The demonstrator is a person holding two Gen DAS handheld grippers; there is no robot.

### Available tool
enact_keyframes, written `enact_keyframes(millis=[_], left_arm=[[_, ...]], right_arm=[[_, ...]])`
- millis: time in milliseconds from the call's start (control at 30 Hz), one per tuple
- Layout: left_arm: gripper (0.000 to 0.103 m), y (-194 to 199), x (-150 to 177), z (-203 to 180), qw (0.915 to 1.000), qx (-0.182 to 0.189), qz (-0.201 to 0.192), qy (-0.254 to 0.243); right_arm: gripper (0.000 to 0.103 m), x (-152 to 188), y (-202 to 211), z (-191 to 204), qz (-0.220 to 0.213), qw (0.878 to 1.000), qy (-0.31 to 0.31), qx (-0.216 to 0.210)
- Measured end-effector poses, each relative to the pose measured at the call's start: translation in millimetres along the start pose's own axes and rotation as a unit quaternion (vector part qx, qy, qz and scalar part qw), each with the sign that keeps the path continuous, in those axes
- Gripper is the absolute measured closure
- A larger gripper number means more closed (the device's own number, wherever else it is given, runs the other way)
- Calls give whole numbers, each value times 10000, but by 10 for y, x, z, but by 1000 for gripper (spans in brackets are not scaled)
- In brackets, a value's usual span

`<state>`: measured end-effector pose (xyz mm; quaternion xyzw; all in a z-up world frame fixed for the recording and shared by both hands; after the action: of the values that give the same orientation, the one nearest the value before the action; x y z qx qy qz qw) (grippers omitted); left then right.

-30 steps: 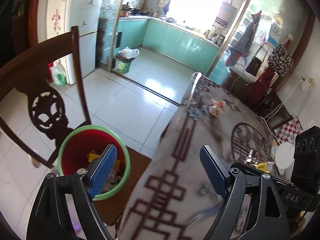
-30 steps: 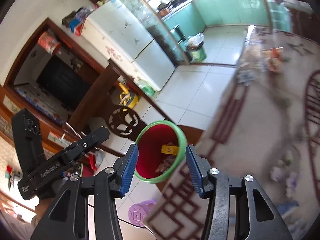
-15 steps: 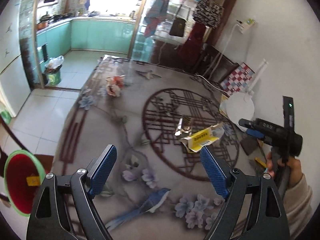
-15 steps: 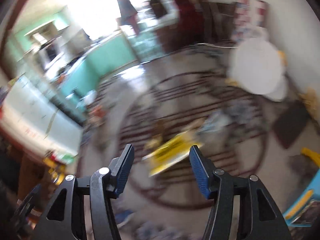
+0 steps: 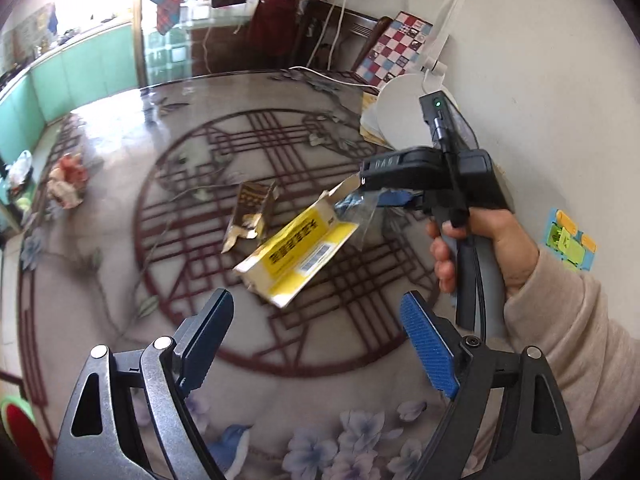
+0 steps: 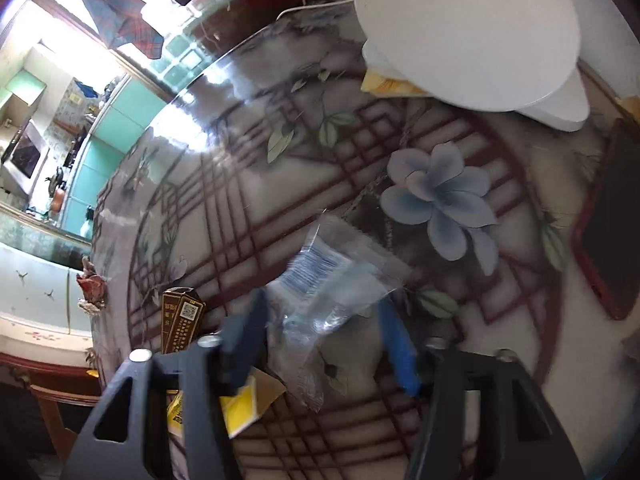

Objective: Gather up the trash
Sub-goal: 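Grasp yellow medicine box with left tool while right tool grasps clear plastic wrapper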

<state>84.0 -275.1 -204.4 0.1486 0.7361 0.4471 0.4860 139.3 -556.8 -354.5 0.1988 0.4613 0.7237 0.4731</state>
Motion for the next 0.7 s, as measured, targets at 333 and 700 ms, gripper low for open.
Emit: enact_keyframes(millis=[333, 700], left_arm=[[17, -843, -258, 6, 9950, 49, 735, -672], [103, -873, -181, -45, 9949, -55, 781, -642]], right_arm=[[94, 3, -77, 16, 253, 9981, 289, -484], [94, 124, 262, 84, -89, 9971, 546, -517]])
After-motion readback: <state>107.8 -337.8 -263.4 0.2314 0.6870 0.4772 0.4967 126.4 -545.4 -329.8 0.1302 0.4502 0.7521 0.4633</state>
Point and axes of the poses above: each gripper's, at about its wrist camera, not at the fingertips, and y roughly against the way its jaws point, z to its left, x to its underside, the point moved 4 cm from there along -y, roughly the way its jaws point, and after that the axes turned 9 degrees about -y, right-handed, at the moved point
